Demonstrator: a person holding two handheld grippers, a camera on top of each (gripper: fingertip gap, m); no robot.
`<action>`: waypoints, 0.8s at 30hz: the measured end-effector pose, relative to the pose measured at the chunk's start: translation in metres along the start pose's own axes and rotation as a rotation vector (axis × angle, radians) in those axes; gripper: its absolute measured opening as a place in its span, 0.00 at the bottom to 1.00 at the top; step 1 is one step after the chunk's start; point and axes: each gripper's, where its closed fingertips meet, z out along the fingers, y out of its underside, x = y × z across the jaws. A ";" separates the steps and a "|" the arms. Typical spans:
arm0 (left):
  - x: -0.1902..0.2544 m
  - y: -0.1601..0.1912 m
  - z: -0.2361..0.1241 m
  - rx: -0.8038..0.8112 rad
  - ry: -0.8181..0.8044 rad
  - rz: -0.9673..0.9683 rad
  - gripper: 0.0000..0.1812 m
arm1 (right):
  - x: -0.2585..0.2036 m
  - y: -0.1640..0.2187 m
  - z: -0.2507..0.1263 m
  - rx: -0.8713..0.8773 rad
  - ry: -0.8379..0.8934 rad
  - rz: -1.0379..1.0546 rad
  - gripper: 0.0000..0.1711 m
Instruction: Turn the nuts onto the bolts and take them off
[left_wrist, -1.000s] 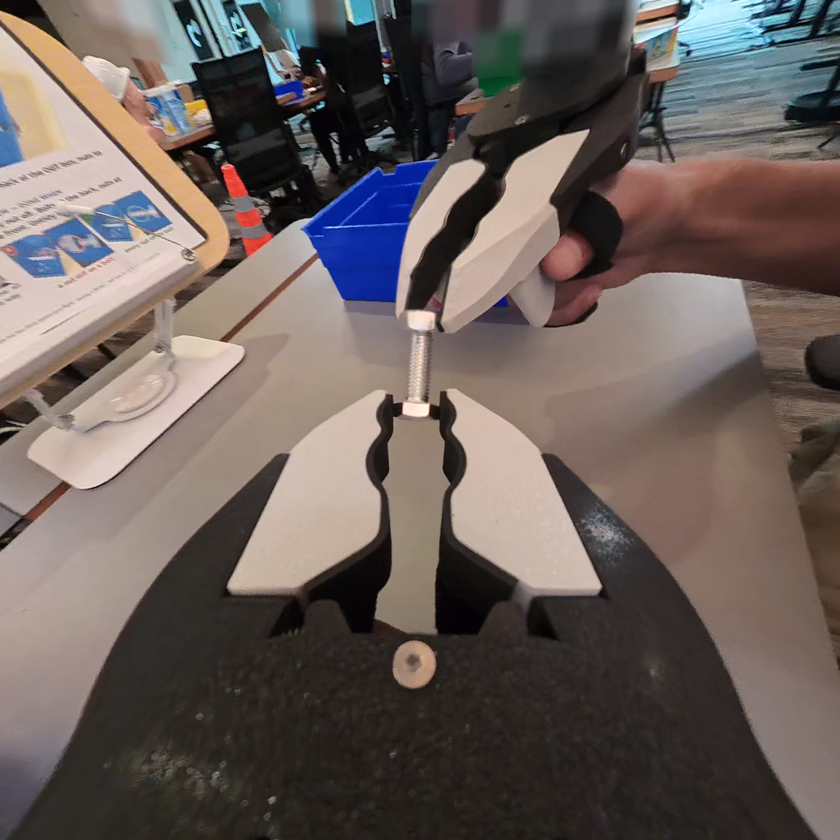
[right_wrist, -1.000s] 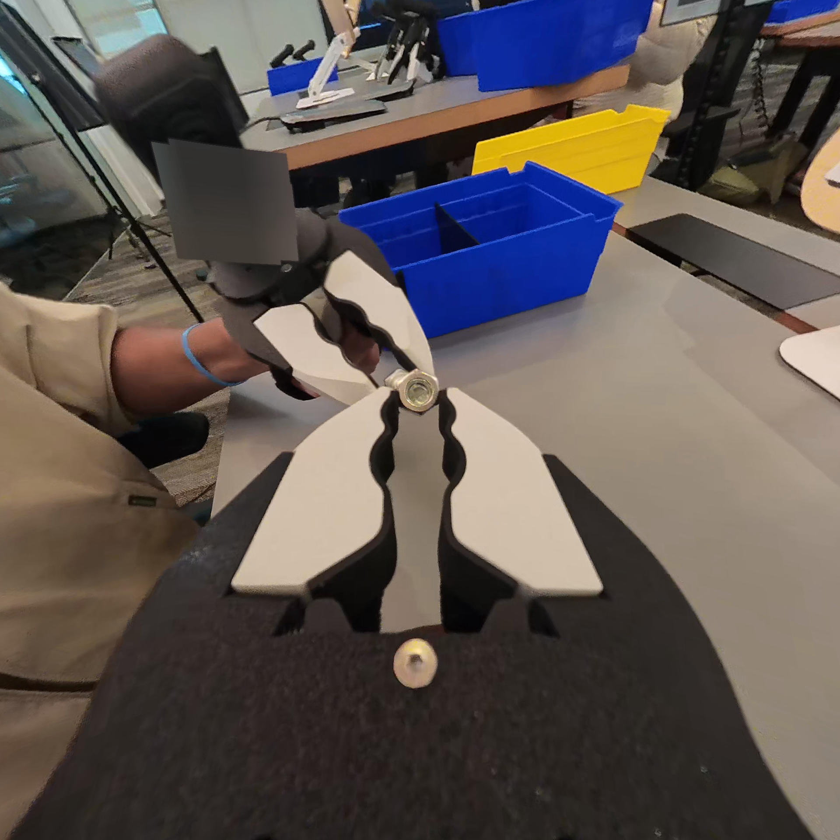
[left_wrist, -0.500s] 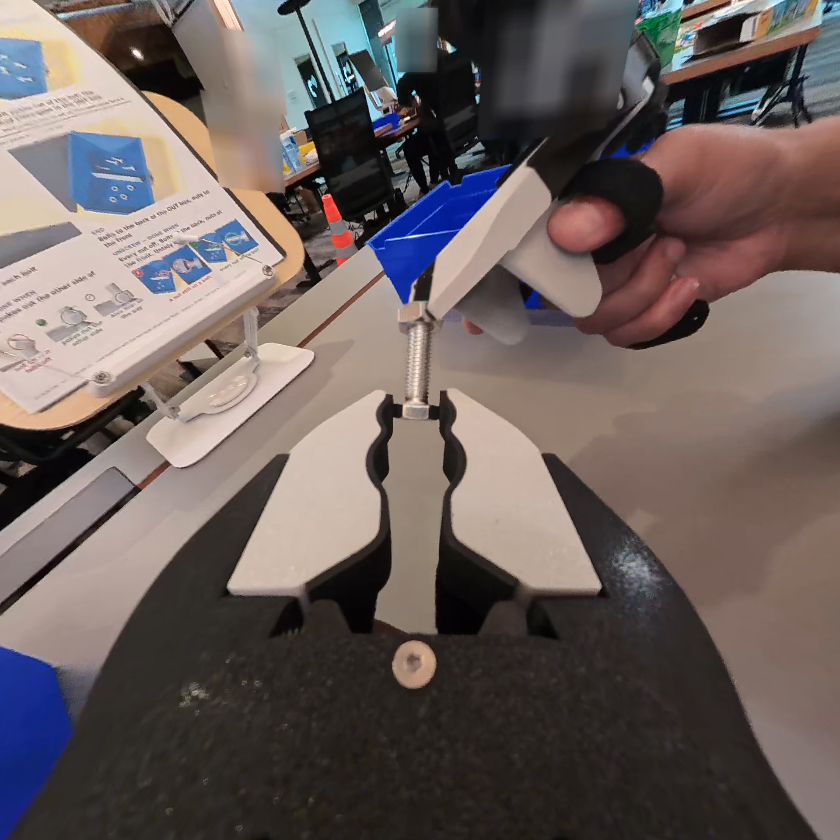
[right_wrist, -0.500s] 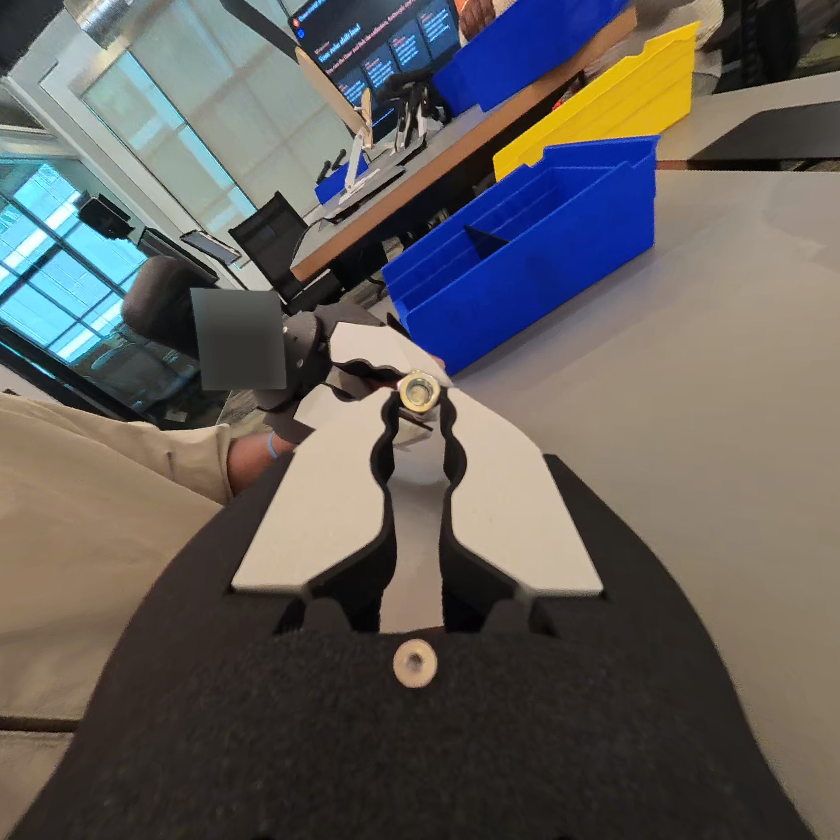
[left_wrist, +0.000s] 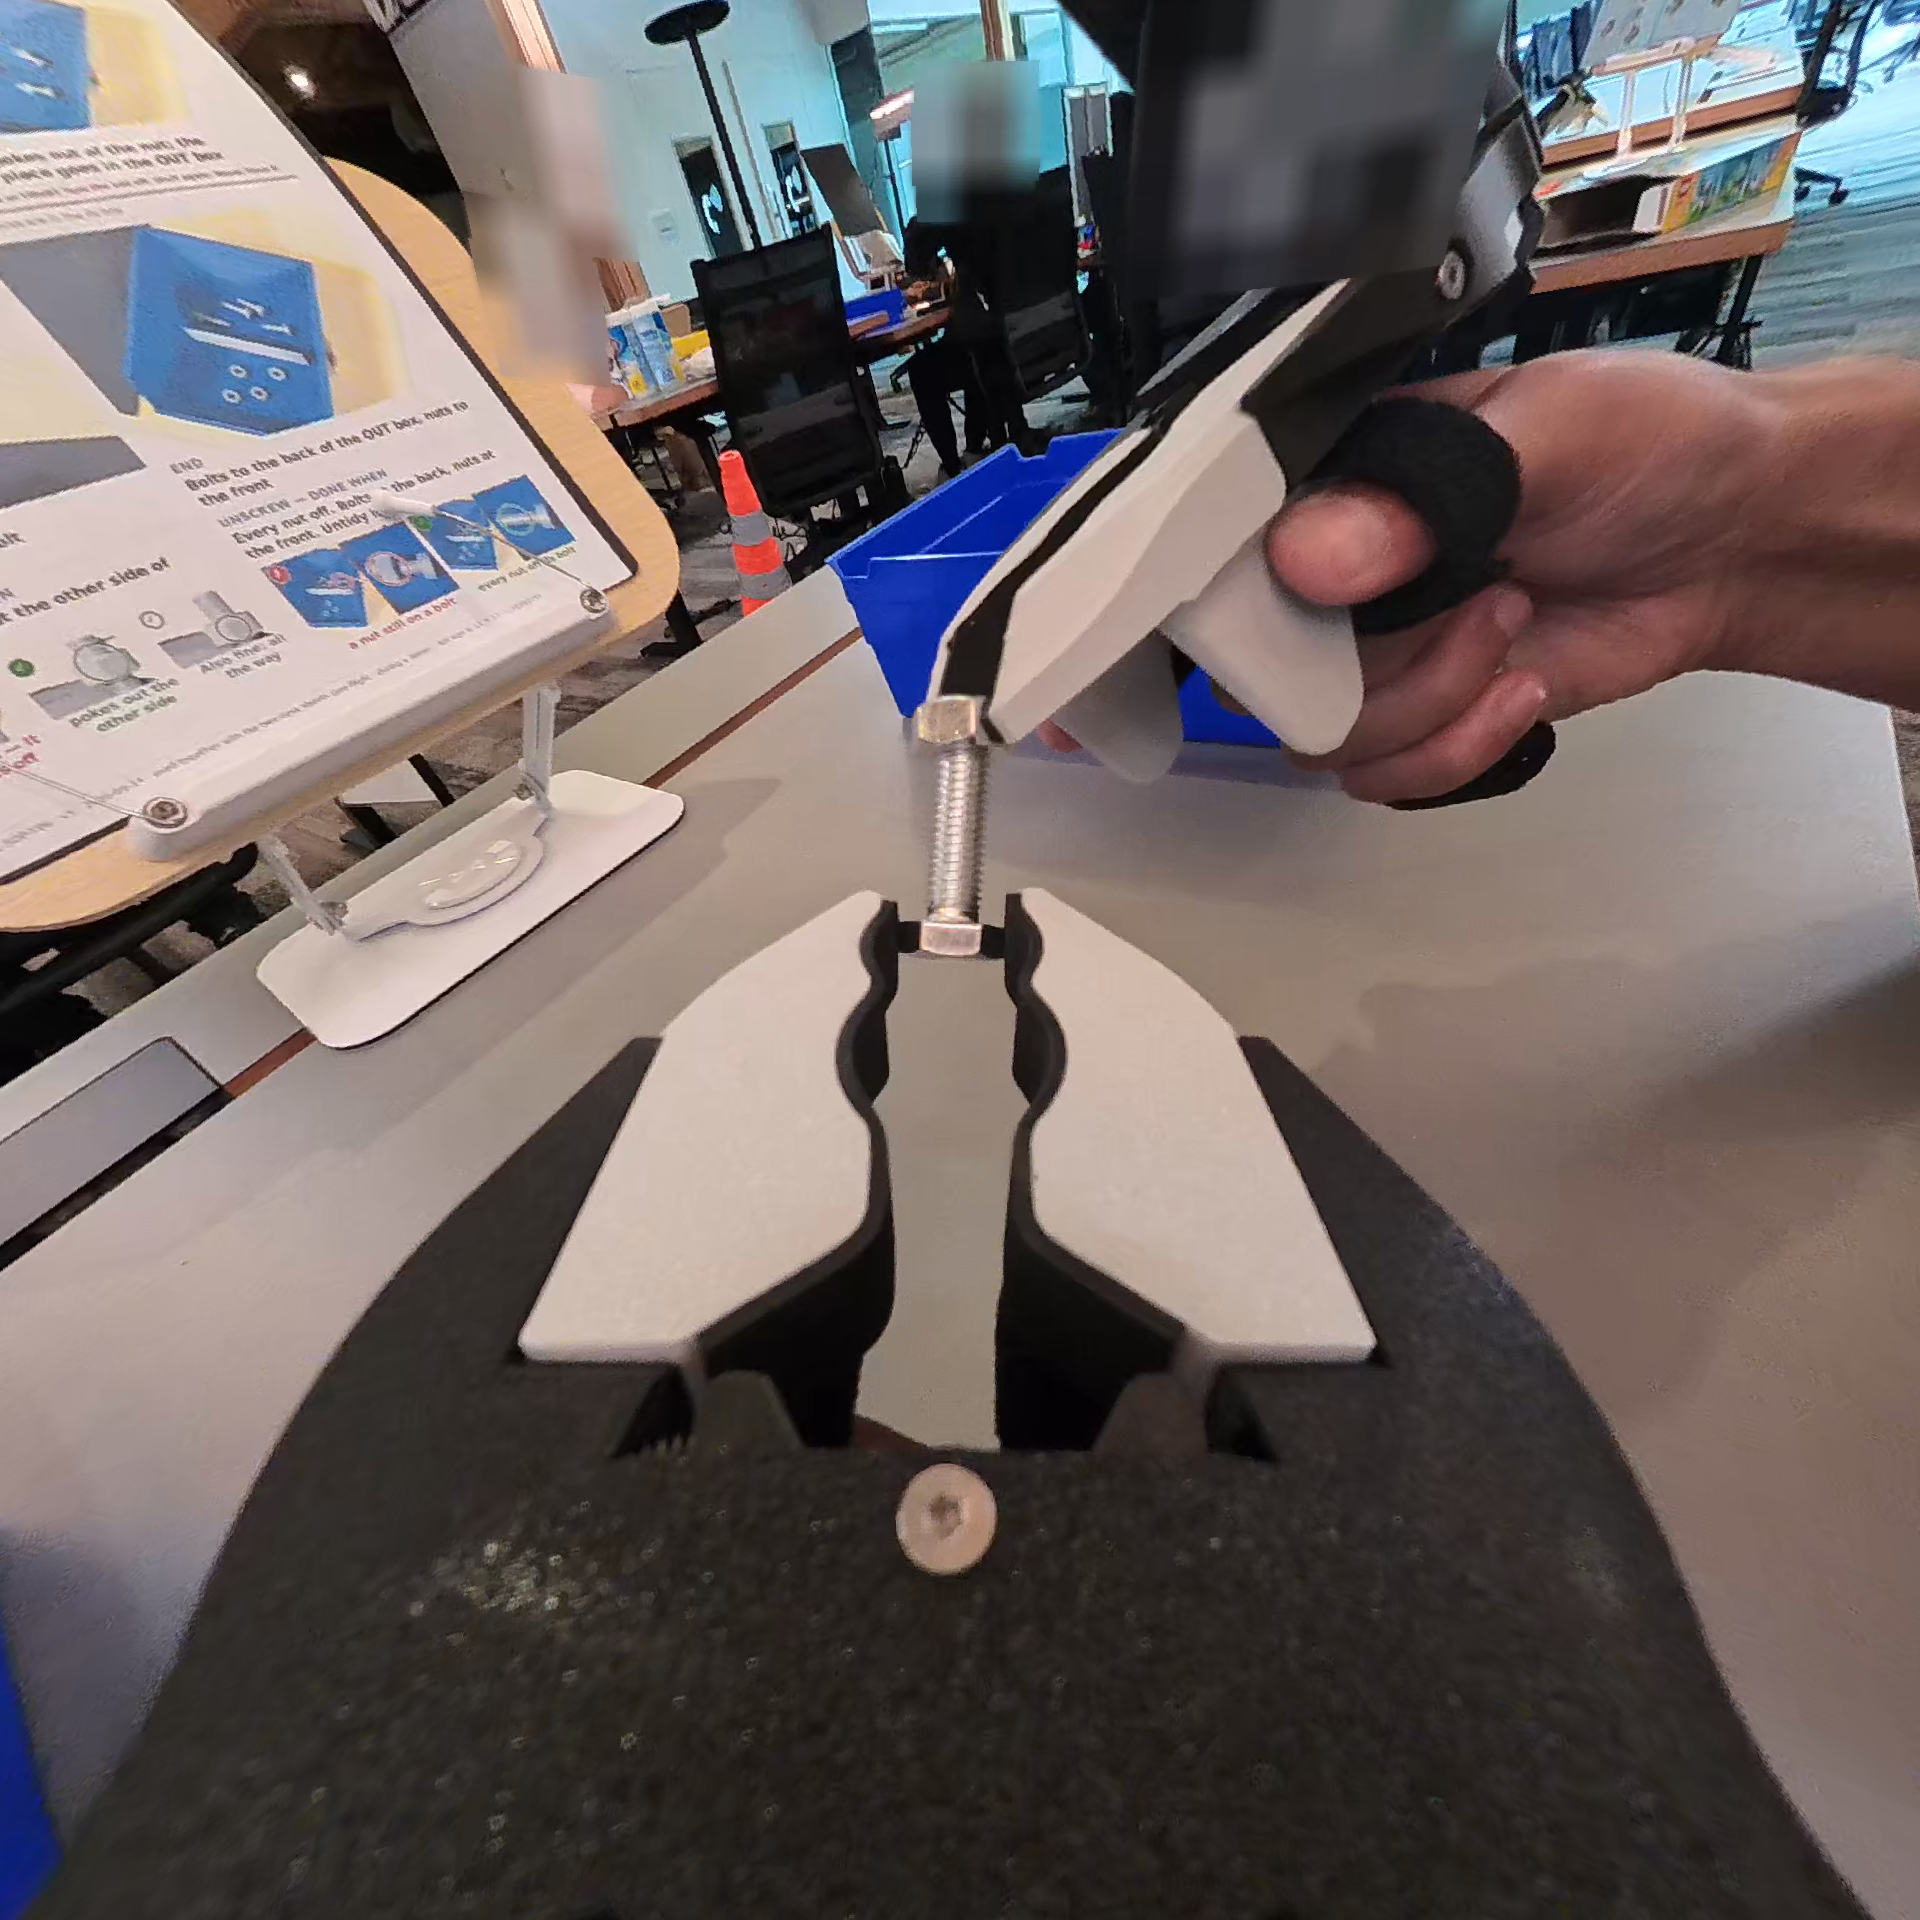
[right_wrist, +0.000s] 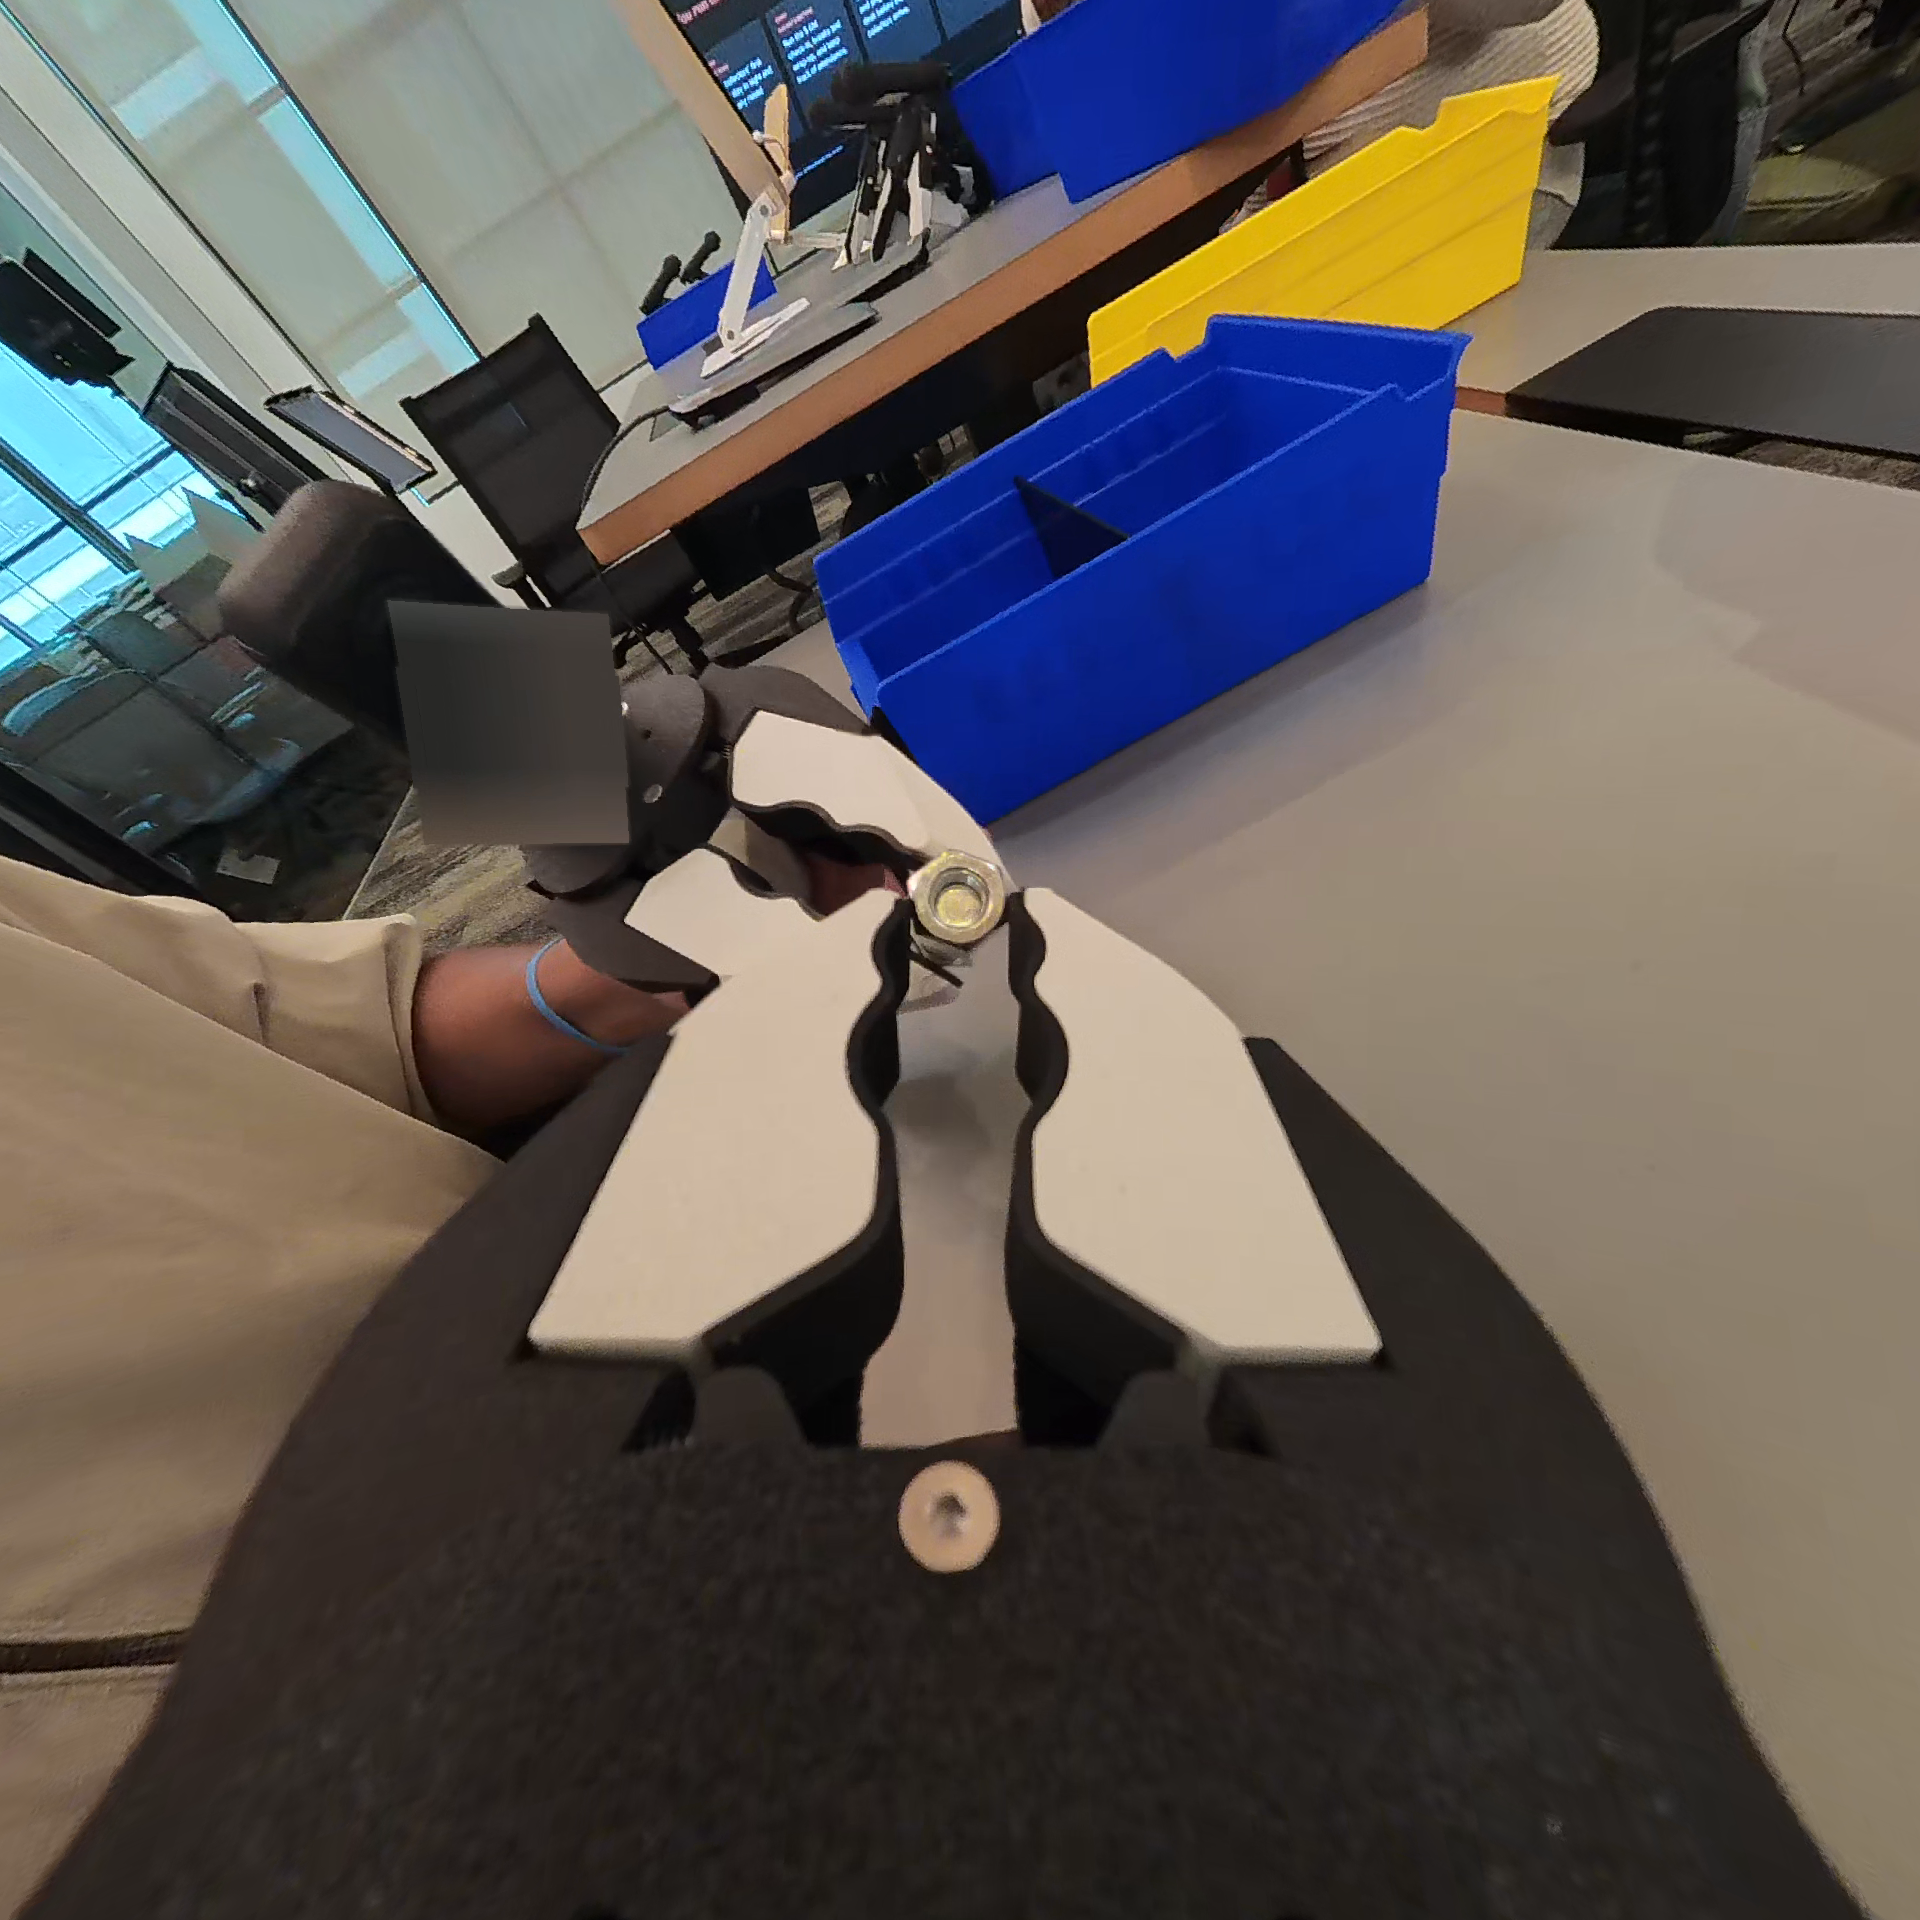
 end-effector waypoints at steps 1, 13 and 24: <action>0.000 0.000 0.000 0.000 0.002 -0.005 0.11 | 0.000 0.000 0.000 0.001 -0.002 0.007 0.10; -0.004 0.005 0.000 -0.010 -0.005 -0.006 0.11 | 0.001 0.002 0.003 -0.037 -0.006 0.008 0.11; -0.005 0.007 0.000 -0.025 -0.009 0.020 0.11 | 0.002 0.005 0.003 -0.064 -0.003 0.005 0.11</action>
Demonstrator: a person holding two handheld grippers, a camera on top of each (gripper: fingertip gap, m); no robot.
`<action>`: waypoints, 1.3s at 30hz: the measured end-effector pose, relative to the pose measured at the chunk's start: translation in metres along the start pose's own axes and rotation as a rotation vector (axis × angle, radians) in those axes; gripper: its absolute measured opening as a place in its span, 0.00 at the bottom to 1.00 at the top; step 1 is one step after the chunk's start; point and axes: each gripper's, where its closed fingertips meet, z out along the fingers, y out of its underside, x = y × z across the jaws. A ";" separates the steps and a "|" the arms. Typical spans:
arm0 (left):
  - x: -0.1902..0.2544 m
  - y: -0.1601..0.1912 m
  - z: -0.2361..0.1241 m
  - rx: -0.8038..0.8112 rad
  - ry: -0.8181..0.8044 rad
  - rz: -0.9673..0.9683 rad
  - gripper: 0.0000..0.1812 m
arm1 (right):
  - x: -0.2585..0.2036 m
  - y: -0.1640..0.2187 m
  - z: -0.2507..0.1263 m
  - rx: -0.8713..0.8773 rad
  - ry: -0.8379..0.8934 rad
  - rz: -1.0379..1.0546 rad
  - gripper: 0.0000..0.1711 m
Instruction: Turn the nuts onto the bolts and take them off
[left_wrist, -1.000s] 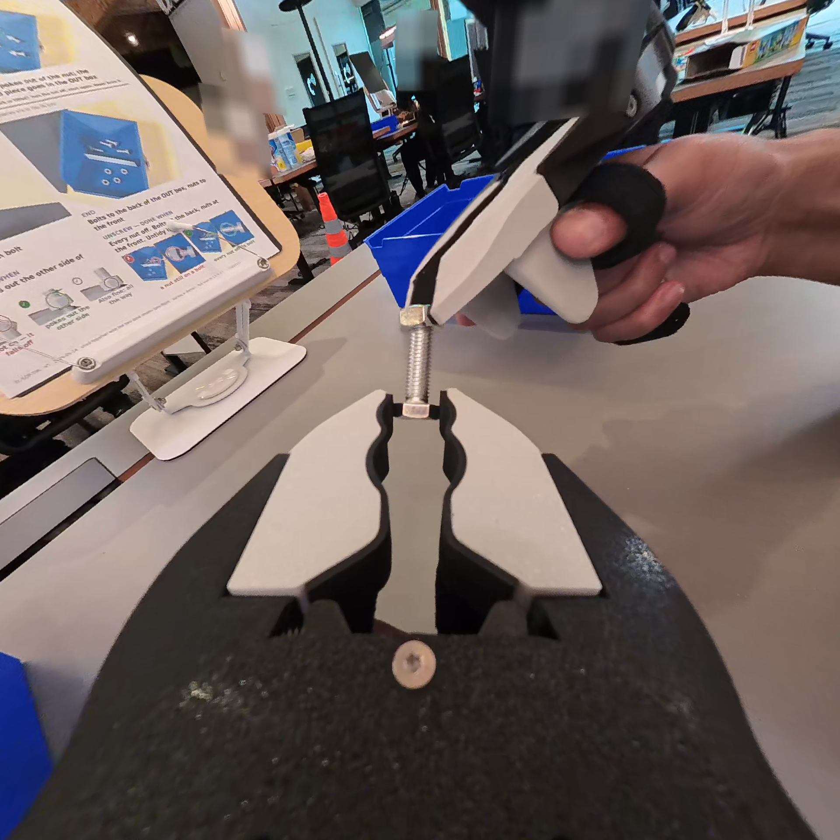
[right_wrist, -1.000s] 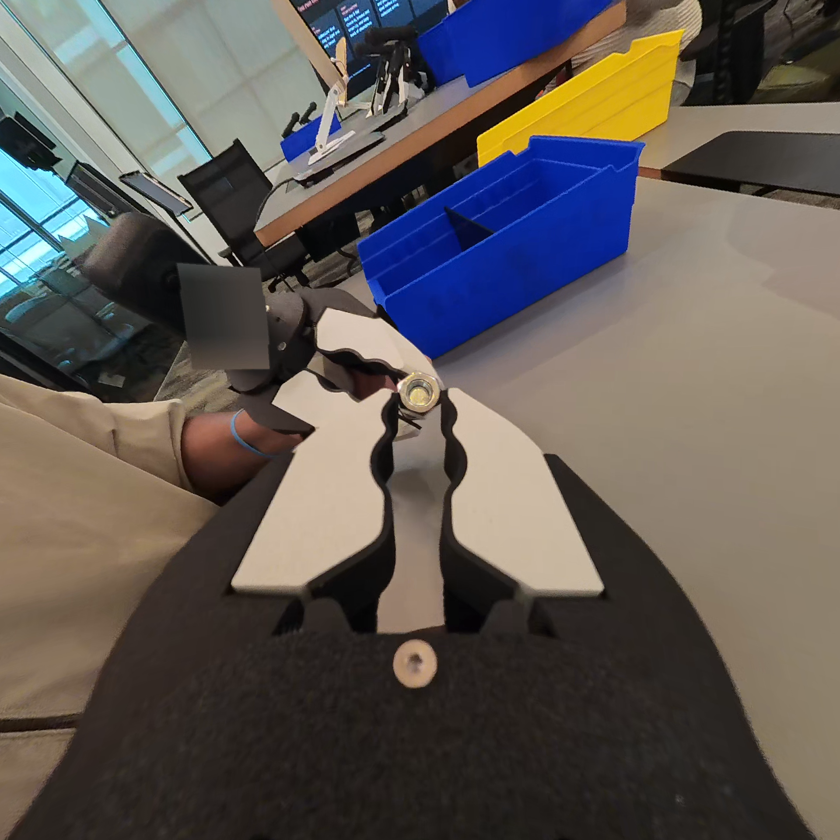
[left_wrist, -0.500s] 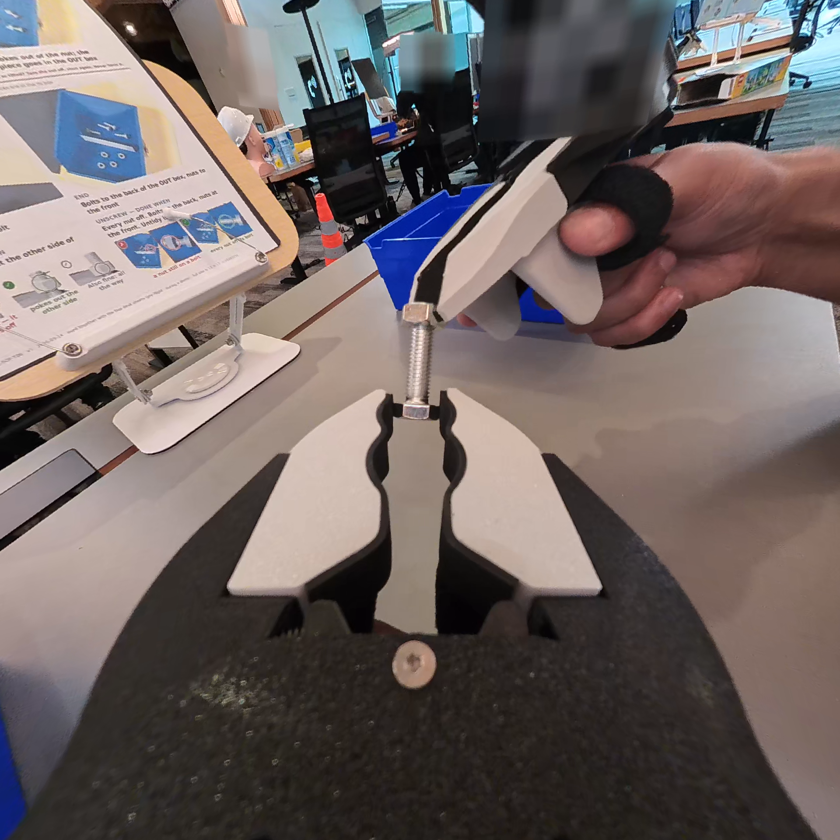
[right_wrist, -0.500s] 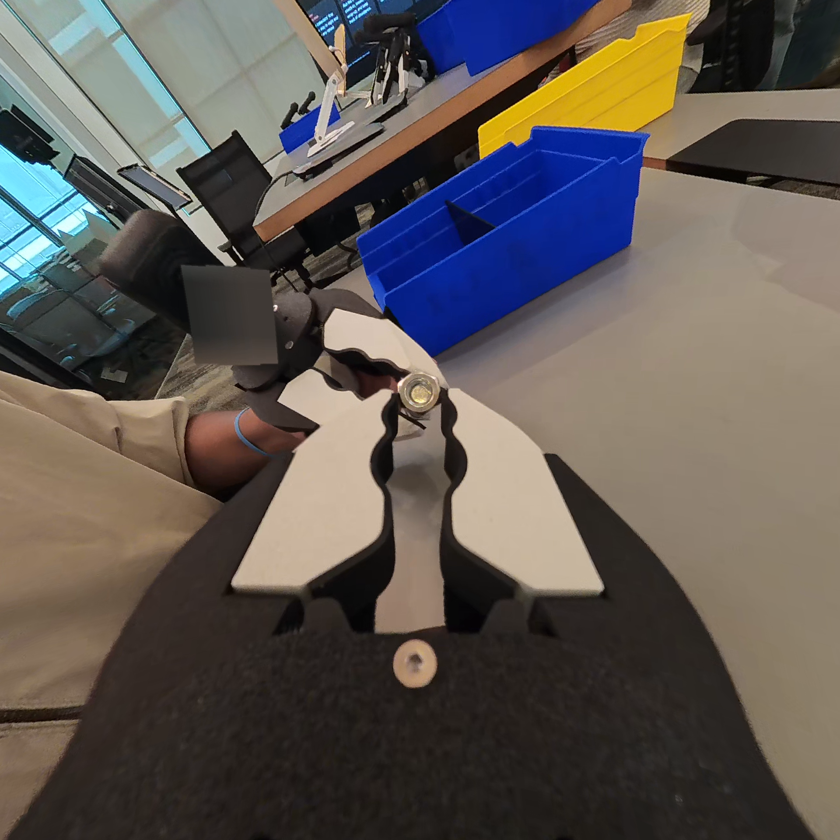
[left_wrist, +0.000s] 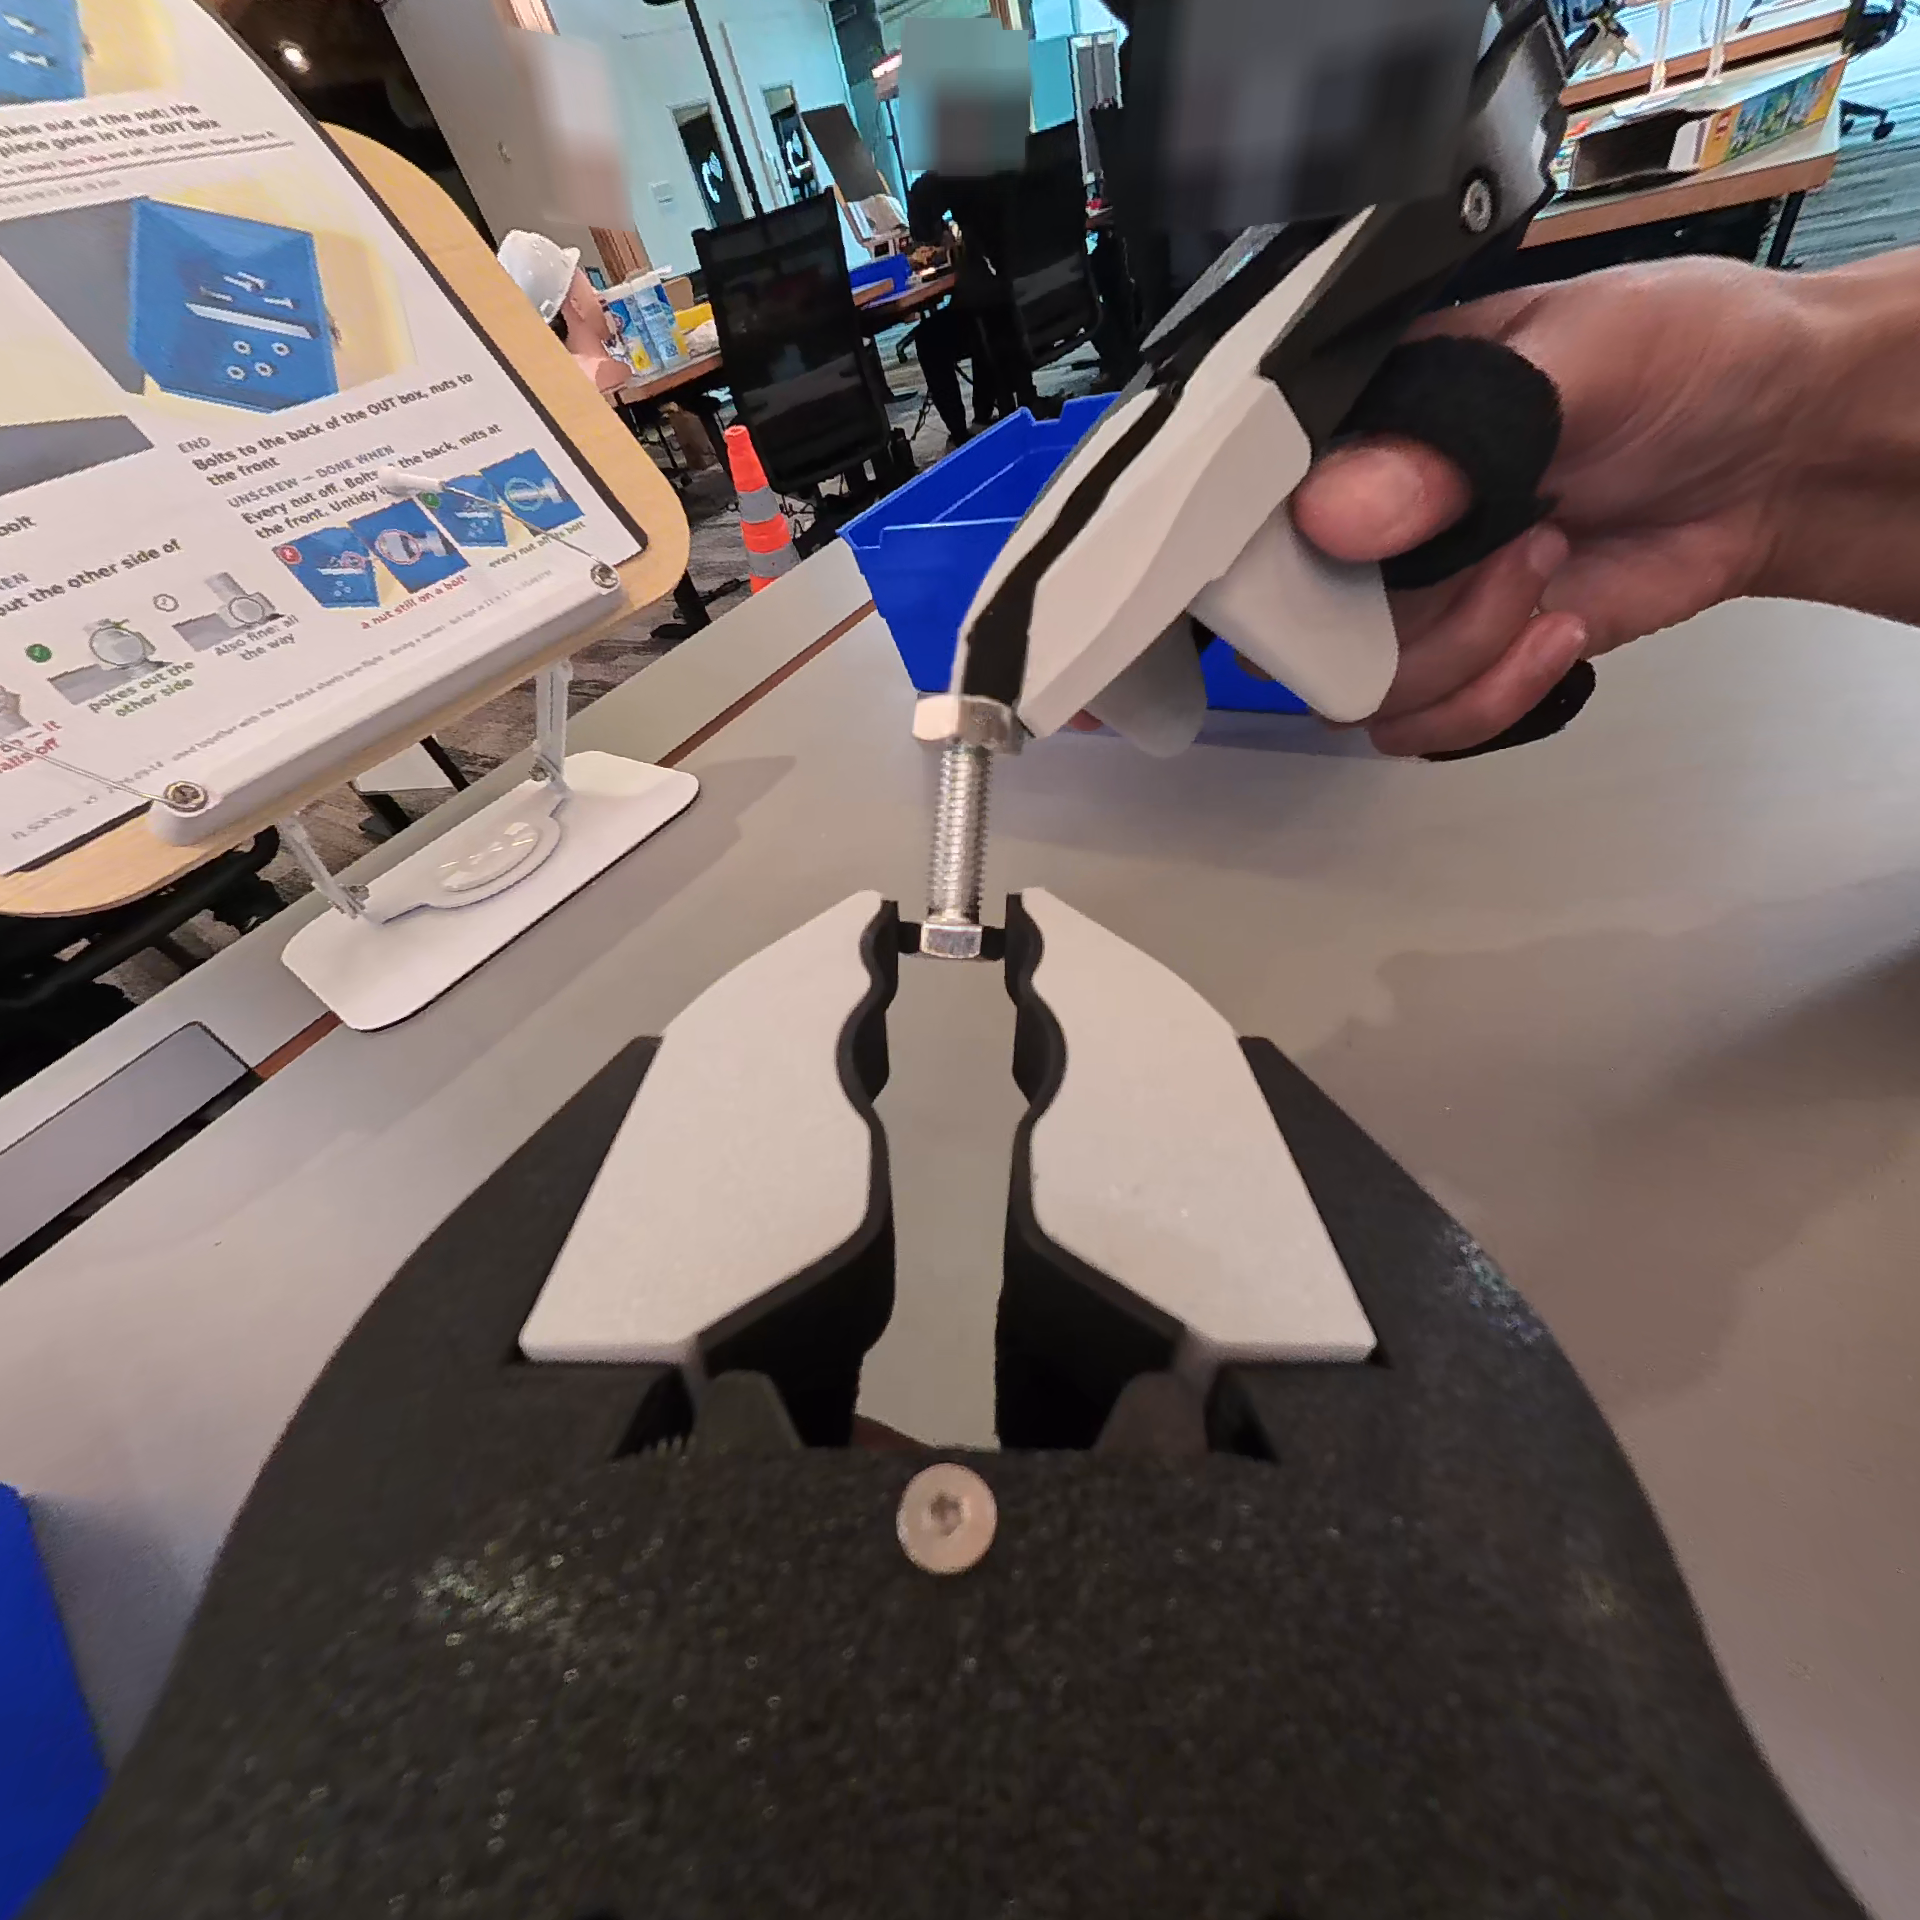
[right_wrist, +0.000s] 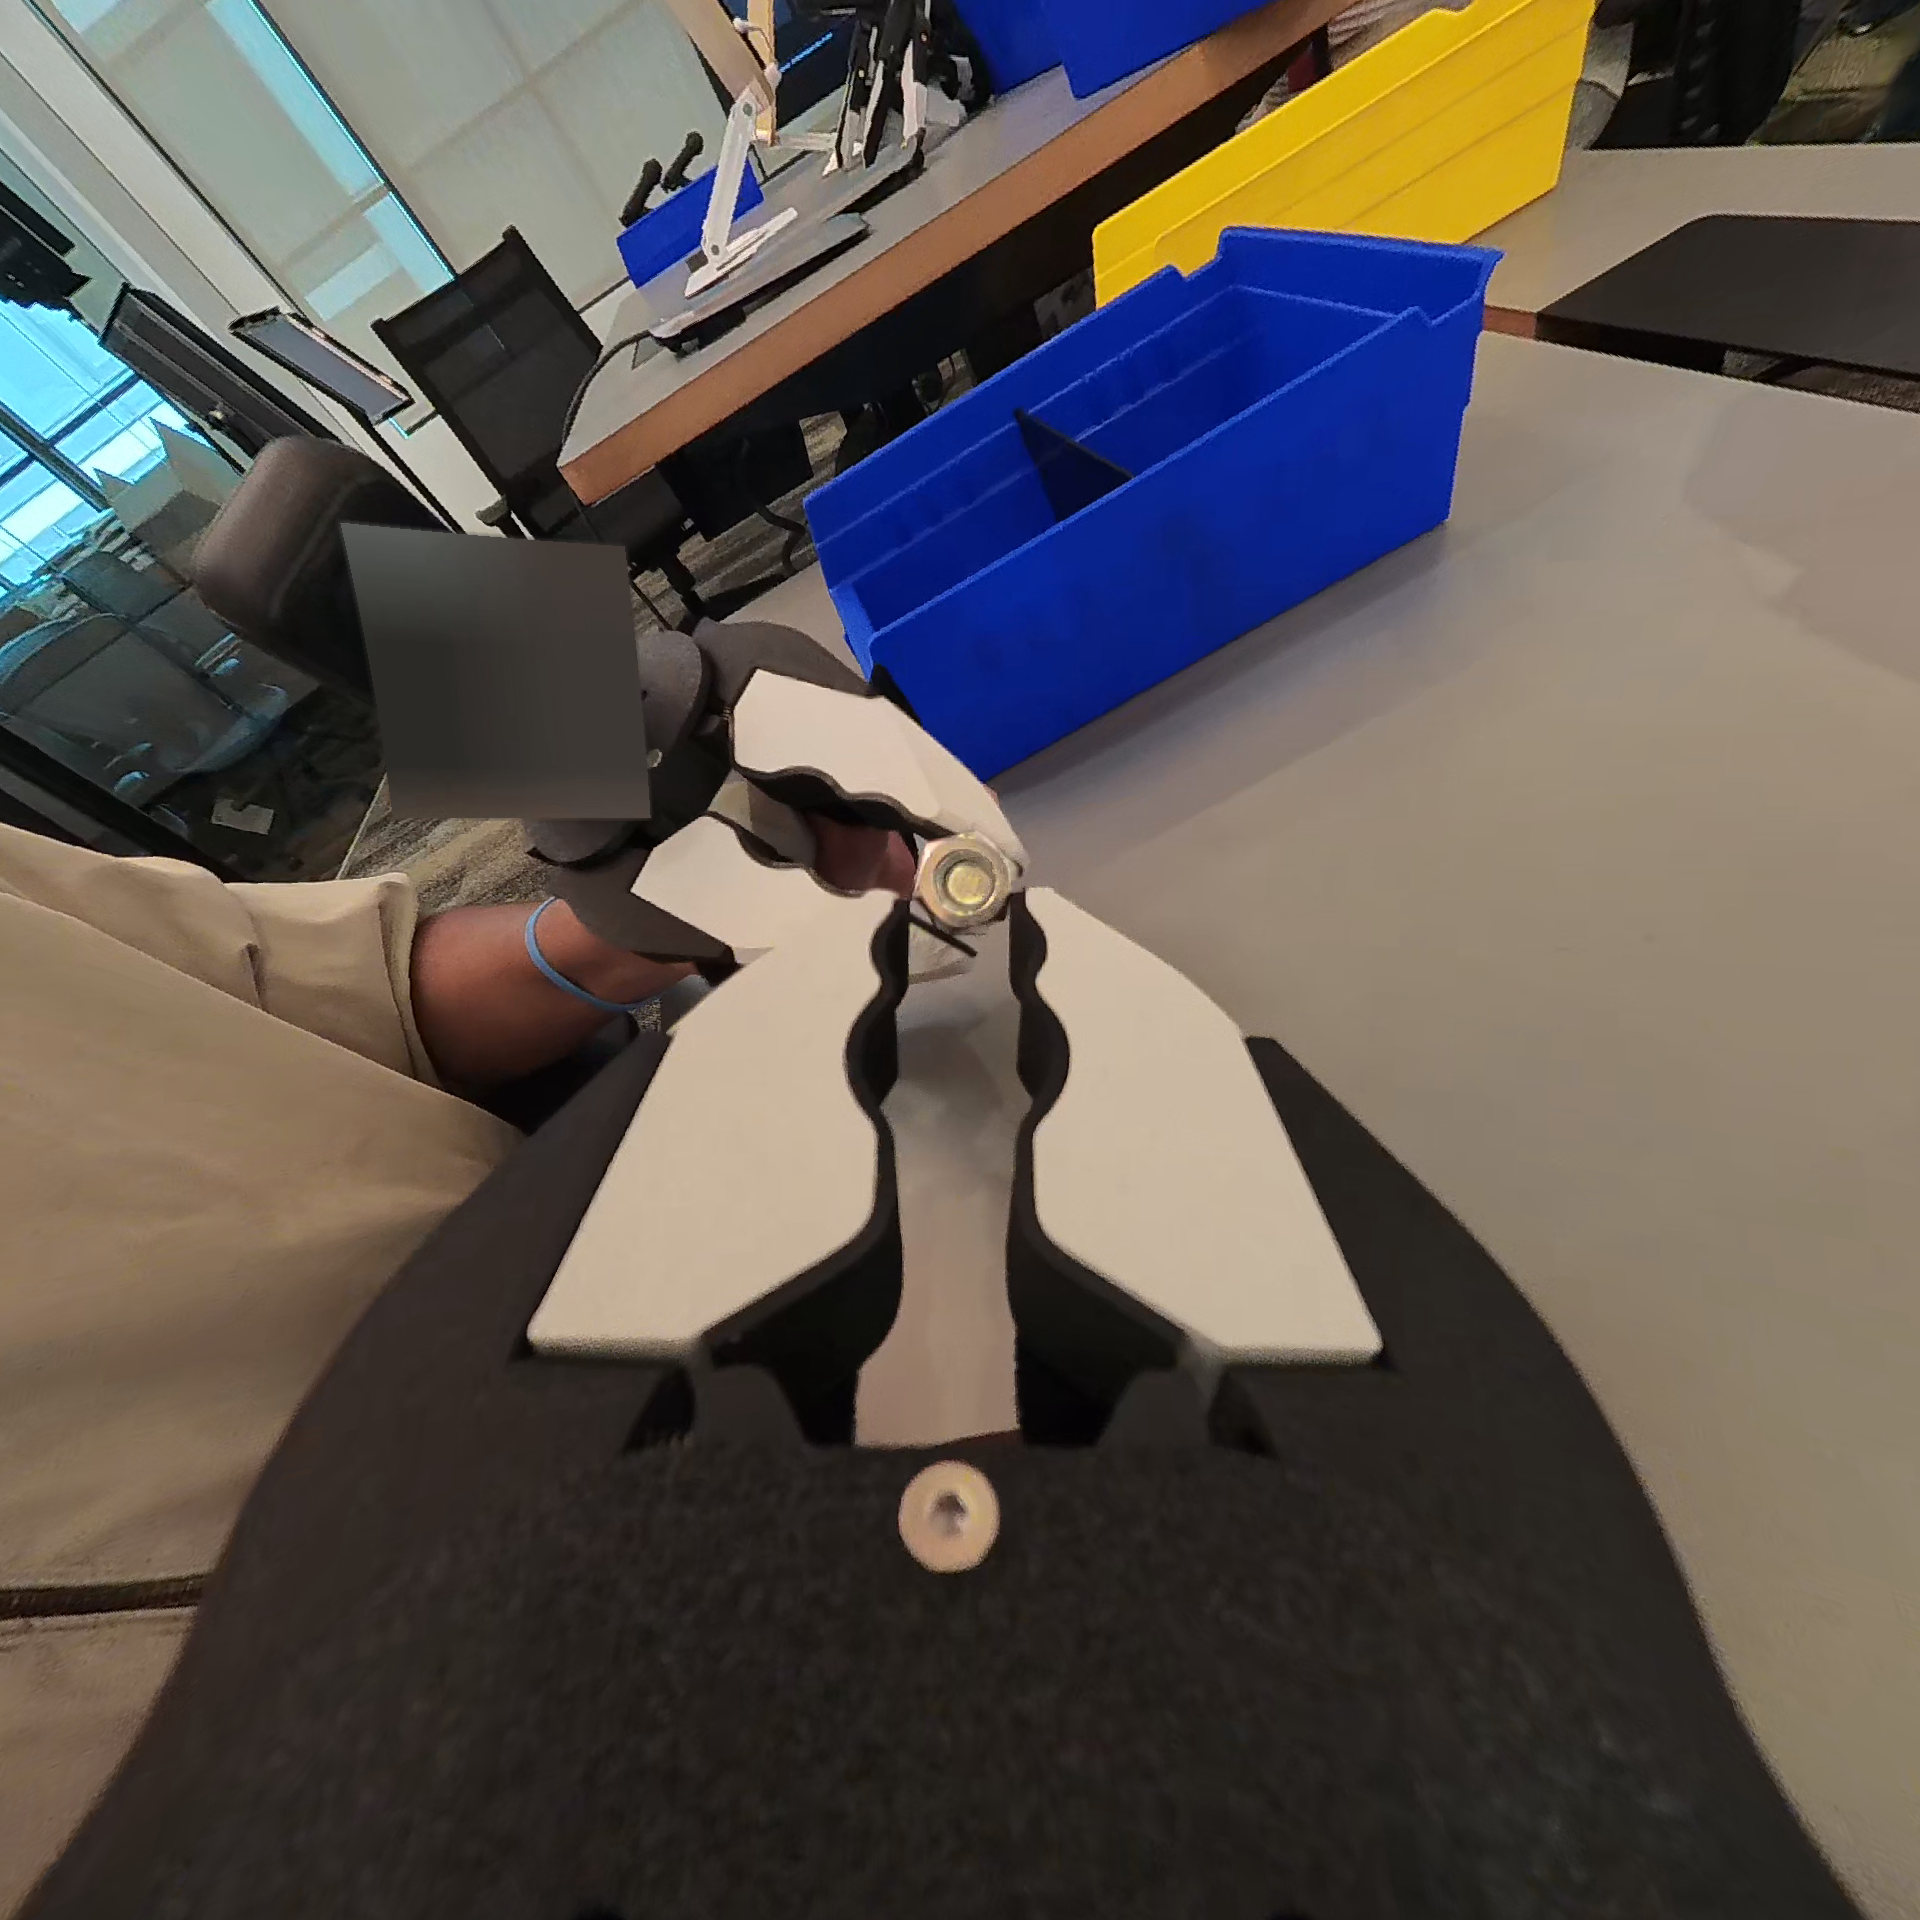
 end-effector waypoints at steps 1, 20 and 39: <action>0.000 0.000 0.000 -0.002 0.004 -0.003 0.11 | 0.000 0.000 0.000 -0.001 -0.002 0.000 0.11; -0.005 0.001 -0.003 0.003 0.009 -0.022 0.11 | -0.014 0.002 0.001 -0.020 -0.041 -0.029 0.10; 0.005 -0.022 -0.015 0.164 0.183 -0.214 0.10 | -0.023 -0.021 -0.009 0.154 -0.120 -0.230 0.19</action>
